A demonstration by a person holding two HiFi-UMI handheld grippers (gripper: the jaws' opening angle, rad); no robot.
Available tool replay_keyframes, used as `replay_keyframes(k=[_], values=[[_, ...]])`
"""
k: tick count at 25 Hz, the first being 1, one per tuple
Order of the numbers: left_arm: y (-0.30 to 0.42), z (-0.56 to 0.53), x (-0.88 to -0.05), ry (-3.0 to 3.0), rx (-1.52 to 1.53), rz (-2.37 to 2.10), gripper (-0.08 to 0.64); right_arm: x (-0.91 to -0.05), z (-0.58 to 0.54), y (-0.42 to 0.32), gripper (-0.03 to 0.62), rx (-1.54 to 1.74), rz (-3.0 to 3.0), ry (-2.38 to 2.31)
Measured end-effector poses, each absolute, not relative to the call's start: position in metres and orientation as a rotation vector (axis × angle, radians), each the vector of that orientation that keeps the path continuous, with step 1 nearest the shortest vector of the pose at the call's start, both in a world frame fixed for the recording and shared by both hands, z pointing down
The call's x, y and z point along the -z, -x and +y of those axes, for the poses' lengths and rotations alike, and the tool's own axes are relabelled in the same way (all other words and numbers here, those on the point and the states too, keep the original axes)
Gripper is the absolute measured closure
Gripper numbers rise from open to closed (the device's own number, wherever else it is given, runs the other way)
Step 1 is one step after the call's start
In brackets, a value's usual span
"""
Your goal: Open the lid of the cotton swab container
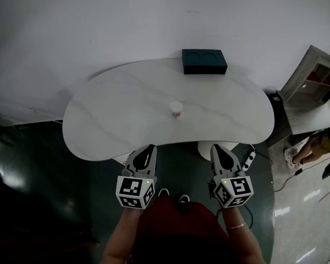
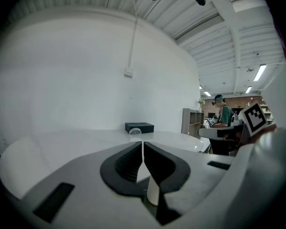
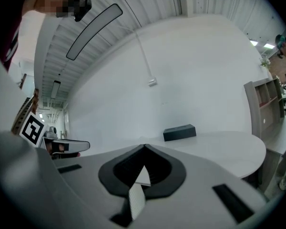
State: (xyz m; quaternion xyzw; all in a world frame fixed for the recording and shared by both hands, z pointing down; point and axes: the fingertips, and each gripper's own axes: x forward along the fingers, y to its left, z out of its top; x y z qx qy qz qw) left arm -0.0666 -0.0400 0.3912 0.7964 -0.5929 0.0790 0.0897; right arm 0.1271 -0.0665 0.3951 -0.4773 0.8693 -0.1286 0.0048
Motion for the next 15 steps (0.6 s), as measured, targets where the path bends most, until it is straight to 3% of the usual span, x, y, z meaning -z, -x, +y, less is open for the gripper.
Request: replay_keyframes(k=[15], values=[[0.108,-0.041,-0.394,-2.362,-0.204,-1.766,0.525,-0.401,-0.069,-0.112,0.577,0.450,2.657,1.585]])
